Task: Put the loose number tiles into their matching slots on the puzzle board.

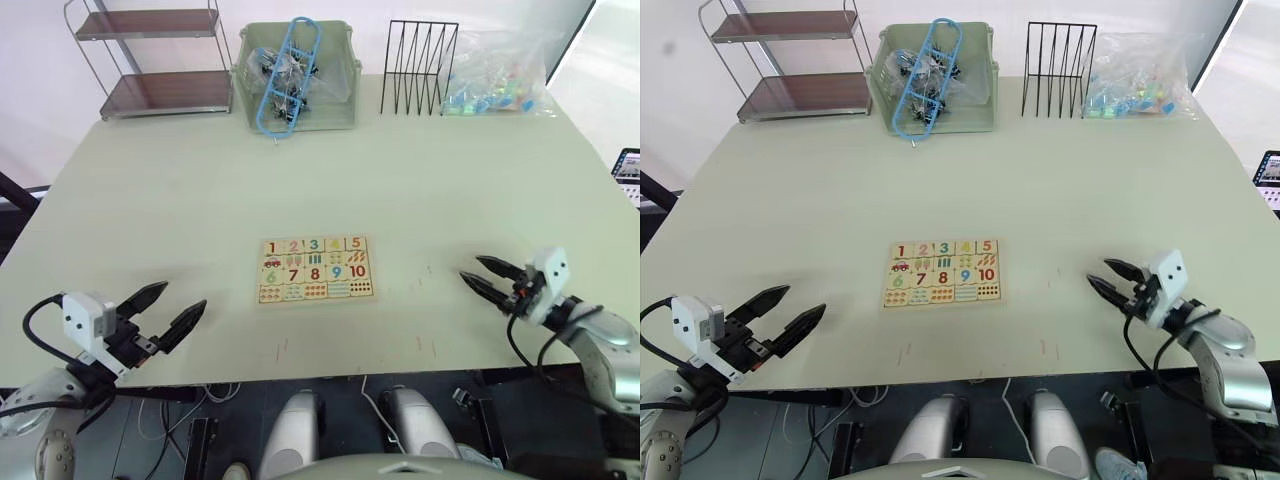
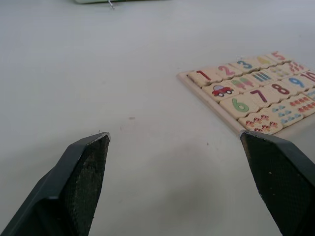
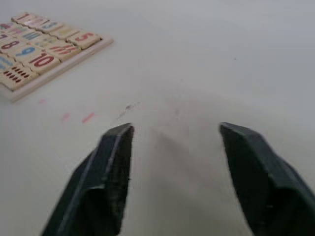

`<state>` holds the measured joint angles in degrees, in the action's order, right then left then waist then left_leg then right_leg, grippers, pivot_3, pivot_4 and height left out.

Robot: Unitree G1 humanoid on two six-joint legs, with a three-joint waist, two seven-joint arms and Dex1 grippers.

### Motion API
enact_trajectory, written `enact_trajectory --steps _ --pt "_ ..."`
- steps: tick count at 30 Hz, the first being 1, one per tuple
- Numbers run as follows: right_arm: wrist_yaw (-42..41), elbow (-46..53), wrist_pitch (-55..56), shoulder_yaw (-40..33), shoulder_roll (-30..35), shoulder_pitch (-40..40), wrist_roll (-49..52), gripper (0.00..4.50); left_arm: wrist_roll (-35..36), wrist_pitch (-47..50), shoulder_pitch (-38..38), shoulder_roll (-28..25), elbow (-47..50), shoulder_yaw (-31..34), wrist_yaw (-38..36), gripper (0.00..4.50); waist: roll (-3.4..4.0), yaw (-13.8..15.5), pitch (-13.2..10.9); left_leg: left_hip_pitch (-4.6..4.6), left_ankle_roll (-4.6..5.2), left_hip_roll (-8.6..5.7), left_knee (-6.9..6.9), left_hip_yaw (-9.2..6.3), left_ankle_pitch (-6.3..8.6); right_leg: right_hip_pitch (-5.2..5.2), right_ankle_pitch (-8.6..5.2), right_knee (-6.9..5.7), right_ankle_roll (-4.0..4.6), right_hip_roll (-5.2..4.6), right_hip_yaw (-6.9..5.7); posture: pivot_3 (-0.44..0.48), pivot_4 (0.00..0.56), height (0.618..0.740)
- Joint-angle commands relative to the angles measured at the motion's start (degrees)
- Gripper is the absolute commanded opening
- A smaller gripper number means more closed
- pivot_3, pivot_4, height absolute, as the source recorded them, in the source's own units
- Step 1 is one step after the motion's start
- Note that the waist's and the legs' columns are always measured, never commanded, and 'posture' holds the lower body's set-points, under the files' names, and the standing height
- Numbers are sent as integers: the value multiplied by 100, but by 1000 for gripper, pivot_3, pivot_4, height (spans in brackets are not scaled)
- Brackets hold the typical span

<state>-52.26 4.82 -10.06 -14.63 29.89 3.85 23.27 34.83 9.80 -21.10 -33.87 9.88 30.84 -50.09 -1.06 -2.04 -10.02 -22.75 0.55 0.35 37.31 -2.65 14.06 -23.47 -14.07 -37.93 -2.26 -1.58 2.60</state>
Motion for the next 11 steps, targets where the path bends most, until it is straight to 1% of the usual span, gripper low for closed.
enact_trajectory --steps 1,5,7,11 --pt "88 363 358 -401 -46 361 218 4480 -92 -29 -96 24 -28 78 82 4500 0 -1 0 1 0 0 0 3 0 0 0 0 0 0 3 0 150 739" --pt "197 568 577 -570 -150 868 296 4480 -134 -128 -92 87 -234 116 66 4500 0 5 0 3 0 0 0 8 0 0 -2 0 -1 -2 5 0 150 739" --pt "281 663 665 -610 -210 1058 304 4480 -69 -21 -24 83 -293 137 115 4500 -2 3 1 3 0 1 0 9 0 0 -10 0 -11 0 6 0 150 739" --pt "533 776 748 -589 -334 1136 277 4480 -503 -376 140 26 -508 -56 145 4500 -2 9 1 3 0 2 1 9 0 0 -13 0 -10 -1 7 0 150 739"
